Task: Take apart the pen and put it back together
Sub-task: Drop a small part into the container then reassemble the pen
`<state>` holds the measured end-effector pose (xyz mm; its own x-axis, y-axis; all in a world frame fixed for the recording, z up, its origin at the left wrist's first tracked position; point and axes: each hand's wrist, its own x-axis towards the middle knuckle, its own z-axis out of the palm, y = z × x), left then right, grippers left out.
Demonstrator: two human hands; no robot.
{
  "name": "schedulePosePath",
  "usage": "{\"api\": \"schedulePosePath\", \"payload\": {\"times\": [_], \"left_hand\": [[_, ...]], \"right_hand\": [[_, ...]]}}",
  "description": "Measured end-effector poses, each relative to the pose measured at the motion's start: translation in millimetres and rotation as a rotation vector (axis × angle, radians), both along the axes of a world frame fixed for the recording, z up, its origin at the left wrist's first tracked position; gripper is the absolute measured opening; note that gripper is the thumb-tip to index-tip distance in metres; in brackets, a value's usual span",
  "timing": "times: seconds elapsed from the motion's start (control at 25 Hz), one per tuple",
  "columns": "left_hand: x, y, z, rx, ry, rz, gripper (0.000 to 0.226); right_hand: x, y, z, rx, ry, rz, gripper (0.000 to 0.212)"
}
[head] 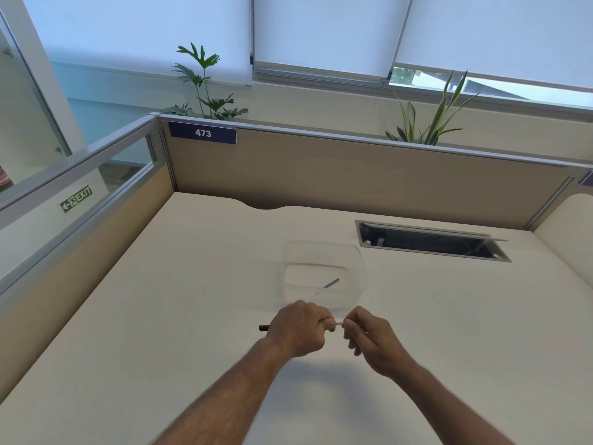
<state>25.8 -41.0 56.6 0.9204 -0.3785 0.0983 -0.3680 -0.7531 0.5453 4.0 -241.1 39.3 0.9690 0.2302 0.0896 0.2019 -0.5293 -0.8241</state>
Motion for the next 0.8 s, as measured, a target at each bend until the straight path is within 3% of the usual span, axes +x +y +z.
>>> {"api": "schedulePosePath", "payload": {"times": [0.32,0.52,0.68,0.8], "left_hand": [[-1,2,0,-0.008,0.087,-0.019,0.024],[-3,0,-4,-0.006,0.081,-0.017,0.024],[-3,1,-4,0.011,0.07,-0.023,0.023],[-3,1,-3,0.008,0.066,-0.017,0.023]], "right_hand": [[3,3,-10,-0.179,-0.245,0.036,0.011],[4,10,-11,-0.154,-0.281,-0.023,0.027],[5,19,-9,-0.044,-0.124,-0.071,0.056],[6,22,-7,0.075,0.08,-0.101,0.06]]}}
